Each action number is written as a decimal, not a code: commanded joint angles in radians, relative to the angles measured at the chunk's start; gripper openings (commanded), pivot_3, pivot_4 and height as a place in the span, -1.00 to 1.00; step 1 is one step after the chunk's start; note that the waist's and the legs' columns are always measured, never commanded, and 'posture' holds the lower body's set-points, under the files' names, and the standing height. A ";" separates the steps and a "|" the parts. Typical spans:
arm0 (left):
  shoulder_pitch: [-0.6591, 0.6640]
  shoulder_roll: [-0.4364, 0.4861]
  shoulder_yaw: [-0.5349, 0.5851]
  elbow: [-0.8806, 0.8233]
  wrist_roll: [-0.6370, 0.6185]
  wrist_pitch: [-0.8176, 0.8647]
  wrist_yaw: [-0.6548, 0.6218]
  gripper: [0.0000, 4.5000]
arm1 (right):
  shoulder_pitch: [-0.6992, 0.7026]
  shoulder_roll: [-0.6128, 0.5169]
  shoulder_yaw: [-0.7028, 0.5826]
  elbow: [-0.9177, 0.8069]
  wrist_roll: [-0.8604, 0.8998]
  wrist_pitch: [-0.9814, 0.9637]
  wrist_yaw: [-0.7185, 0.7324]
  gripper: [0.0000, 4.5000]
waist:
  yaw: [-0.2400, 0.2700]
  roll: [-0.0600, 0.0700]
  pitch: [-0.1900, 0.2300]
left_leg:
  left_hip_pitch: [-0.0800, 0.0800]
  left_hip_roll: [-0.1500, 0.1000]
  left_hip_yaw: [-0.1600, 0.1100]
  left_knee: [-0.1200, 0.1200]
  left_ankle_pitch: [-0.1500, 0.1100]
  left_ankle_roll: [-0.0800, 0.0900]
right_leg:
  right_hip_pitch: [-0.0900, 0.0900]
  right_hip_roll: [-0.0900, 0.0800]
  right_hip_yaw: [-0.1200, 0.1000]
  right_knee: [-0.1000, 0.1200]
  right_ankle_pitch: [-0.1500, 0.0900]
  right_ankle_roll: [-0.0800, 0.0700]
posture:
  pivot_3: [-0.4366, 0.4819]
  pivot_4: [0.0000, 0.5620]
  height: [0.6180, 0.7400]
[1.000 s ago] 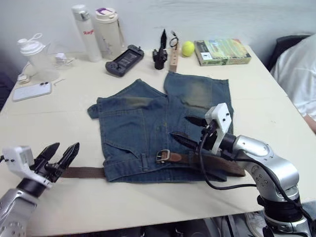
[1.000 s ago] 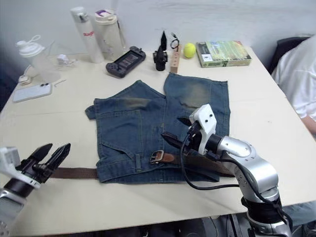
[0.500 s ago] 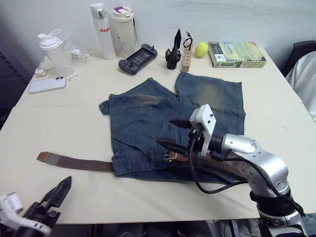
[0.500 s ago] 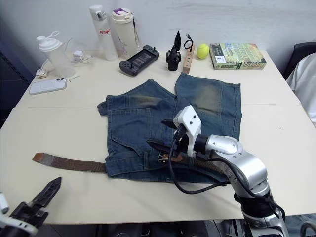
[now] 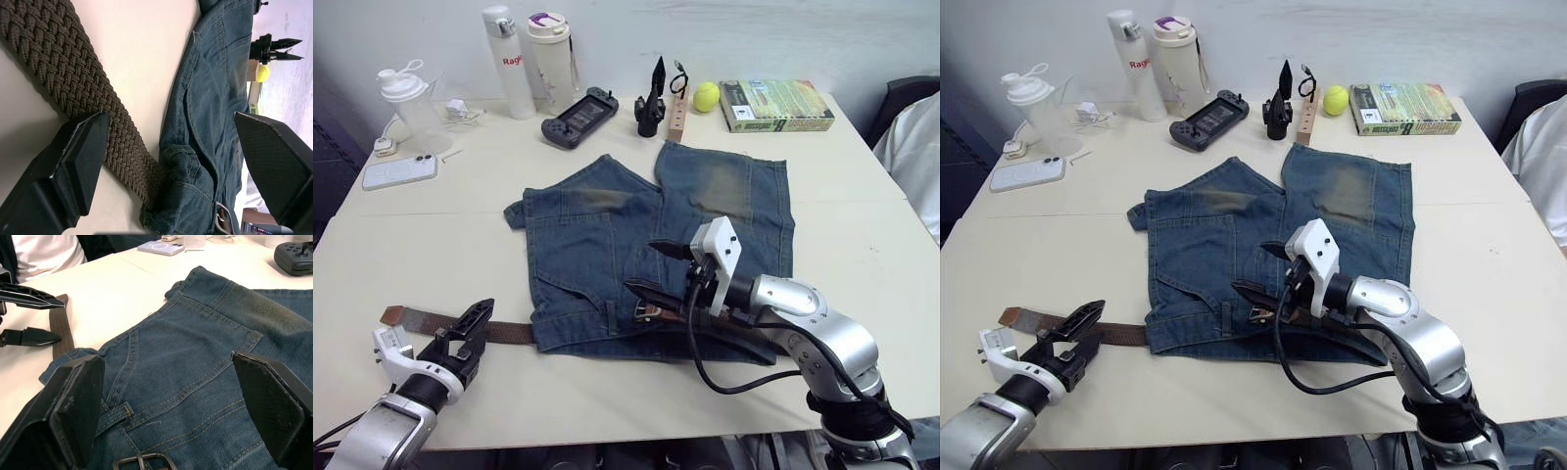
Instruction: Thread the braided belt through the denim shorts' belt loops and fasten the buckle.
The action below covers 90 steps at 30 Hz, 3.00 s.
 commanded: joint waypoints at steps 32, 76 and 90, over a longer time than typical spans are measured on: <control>-0.041 -0.157 -0.058 0.143 -0.005 -0.076 0.043 1.00 | 0.017 -0.019 -0.057 -0.081 0.034 0.006 -0.042 0.97 | 0.033 0.012 0.002 | 0.002 -0.004 -0.003 -0.006 0.001 -0.005 | 0.002 -0.005 -0.001 -0.004 0.001 0.001 | -0.05 -0.47 0.67; -0.249 0.445 -0.563 -0.046 1.833 -0.541 -0.820 -0.98 | 0.051 -0.069 -0.084 -0.113 0.070 0.022 -0.046 1.00 | 0.027 0.002 0.010 | -0.017 -0.010 -0.021 -0.034 0.030 -0.008 | -0.012 0.006 -0.013 -0.011 0.000 0.001 | -0.05 -0.47 0.62; -0.356 0.513 -0.679 0.212 2.319 -0.660 -0.976 -0.98 | -0.012 -0.281 0.187 -0.086 -0.329 -0.291 0.103 1.00 | 0.024 0.004 0.011 | -0.012 -0.004 -0.013 -0.031 0.028 -0.008 | -0.016 0.008 -0.005 -0.006 0.002 -0.002 | -0.05 -0.47 0.62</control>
